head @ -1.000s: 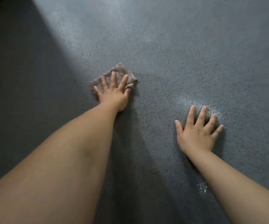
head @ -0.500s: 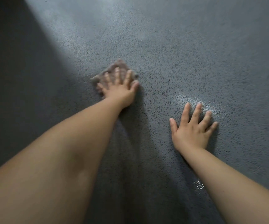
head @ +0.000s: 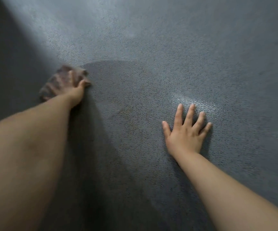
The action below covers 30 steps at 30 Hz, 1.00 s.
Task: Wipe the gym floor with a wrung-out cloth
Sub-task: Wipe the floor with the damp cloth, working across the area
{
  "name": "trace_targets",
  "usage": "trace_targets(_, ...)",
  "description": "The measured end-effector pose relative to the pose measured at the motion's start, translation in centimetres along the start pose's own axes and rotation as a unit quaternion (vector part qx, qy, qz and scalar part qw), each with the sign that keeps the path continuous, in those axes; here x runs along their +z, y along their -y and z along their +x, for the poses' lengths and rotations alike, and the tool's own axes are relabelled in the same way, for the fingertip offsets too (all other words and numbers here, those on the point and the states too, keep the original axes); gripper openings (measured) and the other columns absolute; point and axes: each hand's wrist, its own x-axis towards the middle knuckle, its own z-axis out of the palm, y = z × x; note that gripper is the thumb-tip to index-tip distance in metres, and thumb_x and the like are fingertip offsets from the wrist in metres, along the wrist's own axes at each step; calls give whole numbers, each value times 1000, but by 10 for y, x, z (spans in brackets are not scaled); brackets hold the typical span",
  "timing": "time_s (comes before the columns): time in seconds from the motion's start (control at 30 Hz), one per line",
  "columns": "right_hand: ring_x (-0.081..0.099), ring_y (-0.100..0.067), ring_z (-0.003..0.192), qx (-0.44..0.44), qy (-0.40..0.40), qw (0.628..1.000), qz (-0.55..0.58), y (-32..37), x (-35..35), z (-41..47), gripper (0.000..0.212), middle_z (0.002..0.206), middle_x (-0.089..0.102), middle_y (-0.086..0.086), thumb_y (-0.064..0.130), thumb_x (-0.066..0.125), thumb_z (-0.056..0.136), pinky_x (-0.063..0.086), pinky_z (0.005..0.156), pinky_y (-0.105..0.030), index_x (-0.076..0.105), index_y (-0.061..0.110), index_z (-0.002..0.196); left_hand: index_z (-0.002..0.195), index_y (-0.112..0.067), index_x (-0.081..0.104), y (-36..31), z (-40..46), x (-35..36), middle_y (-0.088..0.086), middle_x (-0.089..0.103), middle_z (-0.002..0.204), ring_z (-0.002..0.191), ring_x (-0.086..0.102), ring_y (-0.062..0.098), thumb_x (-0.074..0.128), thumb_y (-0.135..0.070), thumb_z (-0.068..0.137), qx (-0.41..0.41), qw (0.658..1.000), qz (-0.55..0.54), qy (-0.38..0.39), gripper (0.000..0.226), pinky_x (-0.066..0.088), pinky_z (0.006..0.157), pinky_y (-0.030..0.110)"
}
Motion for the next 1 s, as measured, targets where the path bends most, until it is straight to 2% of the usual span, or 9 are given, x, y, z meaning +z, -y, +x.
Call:
trace_targets(0.07,-12,-41,142,-1,1,1000,1,0,-1,-1,74,157,-19,-12,62,14,93,-7,110,-60,-15,24,149,149,-42,-2,37,-5,4,0,-16,158,142,-18,37,21,-67,92,-91,995,-29,-27,67,-10,111,61)
trace_targets(0.13,-13,-41,142,-2,6,1000,1,0,-1,-1,73,156,-20,-11,62,13,93,-8,110,-60,-16,24,149,149,-41,1,50,-14,12,0,-11,159,143,-14,37,20,-64,94,-133,989,-33,-53,63,-7,111,61)
trace_targets(0.3,-14,-39,143,-2,19,1000,20,-2,-7,-2,73,157,-19,-8,62,17,94,-10,111,-57,-12,26,150,150,-38,4,16,-39,27,0,-10,159,144,-13,36,20,-55,98,-103,992,-27,-59,57,-7,111,61)
trace_targets(0.43,-6,-29,145,-33,-8,996,76,-17,-13,-6,68,160,-7,-5,50,29,97,-6,115,-48,2,21,152,150,-39,0,-47,-84,48,-1,-15,158,143,-17,34,17,-57,97,32,998,26,-36,58,-7,111,63)
trace_targets(0.53,8,-25,145,-29,-52,983,172,-30,-13,-11,60,159,8,-9,29,40,98,2,118,-39,18,9,150,148,-41,-9,-103,-129,67,-1,-24,156,141,-24,34,15,-58,96,187,979,85,13,59,-12,108,62)
trace_targets(0.67,49,-44,120,47,-189,962,190,-56,-10,-10,49,135,47,-27,15,46,82,33,104,-55,53,-4,126,148,-43,-6,-168,-211,104,0,-23,156,139,-27,35,17,-54,98,418,891,152,89,56,-17,106,61)
trace_targets(0.77,52,-49,109,121,-217,945,214,-84,-12,-11,50,124,53,-32,13,43,74,40,98,-56,57,-7,118,147,-46,0,-181,-233,118,-4,-19,157,141,-24,31,17,-56,97,499,841,186,96,54,-17,107,60)
trace_targets(0.87,49,-47,114,113,-203,955,186,-101,-9,-12,52,127,51,-30,14,47,75,38,100,-53,54,-6,122,147,-47,-2,-171,-195,107,-5,-19,157,142,-24,28,17,-61,95,467,864,182,54,57,-14,111,58)
trace_targets(1.0,36,-40,129,66,-126,983,116,-108,-16,-12,47,144,38,-20,20,47,91,25,110,-51,46,5,135,147,-45,-5,-138,-131,69,-1,-22,156,142,-23,29,17,-63,94,278,954,110,17,61,-11,111,56)
